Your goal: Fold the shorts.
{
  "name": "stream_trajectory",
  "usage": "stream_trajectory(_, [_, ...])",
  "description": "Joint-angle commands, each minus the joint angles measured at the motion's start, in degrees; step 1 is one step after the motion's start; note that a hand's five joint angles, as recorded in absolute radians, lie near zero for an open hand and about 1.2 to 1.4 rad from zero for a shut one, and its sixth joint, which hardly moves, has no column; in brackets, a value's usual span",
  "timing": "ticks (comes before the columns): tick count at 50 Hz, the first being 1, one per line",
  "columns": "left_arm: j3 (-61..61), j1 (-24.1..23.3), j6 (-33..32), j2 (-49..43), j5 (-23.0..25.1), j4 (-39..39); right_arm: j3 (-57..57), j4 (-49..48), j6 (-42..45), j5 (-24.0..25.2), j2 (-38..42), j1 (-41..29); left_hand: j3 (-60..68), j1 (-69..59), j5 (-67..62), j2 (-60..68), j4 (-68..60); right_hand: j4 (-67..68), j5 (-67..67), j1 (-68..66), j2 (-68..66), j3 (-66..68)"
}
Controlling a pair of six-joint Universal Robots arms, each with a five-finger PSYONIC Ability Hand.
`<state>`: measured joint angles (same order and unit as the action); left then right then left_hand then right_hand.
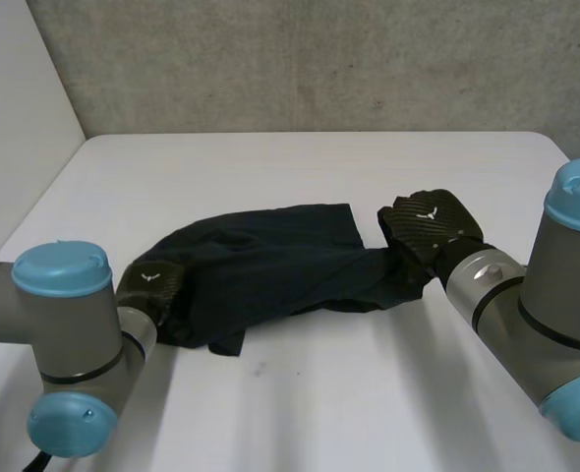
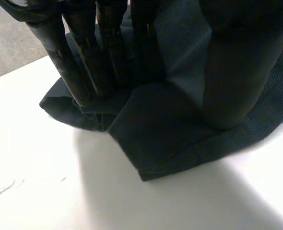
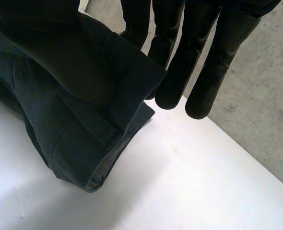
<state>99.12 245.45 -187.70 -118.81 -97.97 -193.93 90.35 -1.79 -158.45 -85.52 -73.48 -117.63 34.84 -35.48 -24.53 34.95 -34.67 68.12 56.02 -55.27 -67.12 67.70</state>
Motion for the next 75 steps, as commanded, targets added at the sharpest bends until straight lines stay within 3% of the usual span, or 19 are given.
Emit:
stream_trajectory(1, [-0.33,0.29,-1.44,-0.37,0.41,0.83,0.0,0.03,0.07,0.0,0.0,0.21,-2.59,3.23,2.28,-2.69,2.41,11.88,13.98,-24.73,-12.88,12.3])
stream_trajectory(7, [-0.51,0.2,-1.62,-0.29,0.41,1.1,0.0,-0.06,0.16,0.0,0.0,0.3,1.59,-0.95,-1.9,1.49,-1.77,11.88,13.98,-24.73,-12.88,12.3])
stream_trajectory(9, [-0.68,0.29,-2.14,-0.29,0.41,1.1,0.0,-0.06,0.25,0.0,0.09,0.3,15.48,-14.84,-15.79,15.38,-15.66,11.88,13.98,-24.73,-12.88,12.3])
stream_trajectory(10, [-0.86,0.29,-3.02,-0.29,0.41,1.18,-0.17,-0.06,0.33,0.0,0.18,0.3,42.22,-41.58,-42.53,42.11,-42.39,11.88,13.98,-24.73,-12.88,12.3])
stream_trajectory(11, [-0.86,0.38,-3.55,-0.29,0.41,1.27,-0.17,-0.06,0.33,0.0,0.18,0.3,45.13,-44.49,-45.44,45.02,-45.3,11.88,13.98,-24.73,-12.88,12.3])
stream_trajectory(17, [-1.21,-0.14,-10.57,2.52,0.41,3.2,-2.01,0.82,0.86,0.44,-0.26,0.3,45.16,-44.52,-45.47,45.05,-45.33,11.88,13.98,-24.73,-12.88,12.3])
stream_trajectory(20, [-1.91,-0.32,-13.39,11.82,0.5,6.27,-4.38,2.14,1.3,0.35,-0.87,0.39,45.16,-44.52,-45.47,45.05,-45.33,11.88,13.98,-24.73,-12.88,12.3])
stream_trajectory(30, [-17.27,-0.85,-12.61,35.81,3.92,21.2,-23.27,17.43,9.21,0.62,-10.89,0.39,45.16,-44.52,-45.47,45.05,-45.33,11.88,13.98,-24.73,-12.88,12.3])
stream_trajectory(36, [-25.11,-1.29,-12.61,39.18,4.89,27.81,-30.75,20.24,11.67,0.18,-13.27,0.39,45.16,-44.52,-45.47,45.05,-45.33,11.88,13.98,-24.73,-12.88,12.3])
stream_trajectory(44, [-25.3,0.29,-12.69,35.85,5.33,29.48,-32.52,22.62,14.66,-0.44,-9.41,-0.4,45.16,-44.52,-45.47,45.05,-45.33,11.88,13.98,-24.73,-12.88,12.3])
stream_trajectory(52, [-22.22,1.61,-12.78,18.45,5.42,28.96,-31.64,24.91,15.19,-0.53,3.68,-0.58,45.16,-44.52,-45.47,45.05,-45.33,11.88,13.98,-24.73,-12.88,12.3])
stream_trajectory(59, [-30.47,1.96,-12.69,0.87,5.25,25.36,-32.43,23.68,14.57,-1.23,16.16,-0.58,45.16,-44.52,-45.47,45.05,-45.33,11.88,13.98,-24.73,-12.88,12.3])
stream_trajectory(63, [-39.51,1.96,-12.87,-7.3,4.98,23.43,-34.62,16.4,14.22,-2.63,21.44,-0.58,45.16,-44.52,-45.47,45.05,-45.33,11.88,13.98,-24.73,-12.88,12.3])
stream_trajectory(67, [-50.58,1.79,-12.69,-12.15,5.07,19.21,-36.03,2.44,14.22,-3.6,24.08,-0.58,45.16,-44.52,-45.47,45.05,-45.33,11.88,13.98,-24.73,-12.88,12.3])
stream_trajectory(71, [-62.1,1.44,-12.43,-12.77,4.98,9.21,-38.93,-16.1,14.22,-3.52,24.0,-0.4,45.16,-44.52,-45.47,45.05,-45.33,11.88,13.98,-24.73,-12.88,12.3])
stream_trajectory(72, [-65.43,1.26,-12.34,-12.59,4.81,3.61,-39.98,-24.23,13.87,-2.91,23.21,-0.4,45.16,-44.52,-45.47,45.05,-45.33,11.88,13.98,-24.73,-12.88,12.3])
stream_trajectory(75, [-67.65,0.65,-11.82,-11.02,4.72,-6.25,-40.6,-36.58,13.69,-2.37,20.41,-0.23,45.16,-44.52,-45.47,45.05,-45.33,11.88,13.98,-24.73,-12.88,12.3])
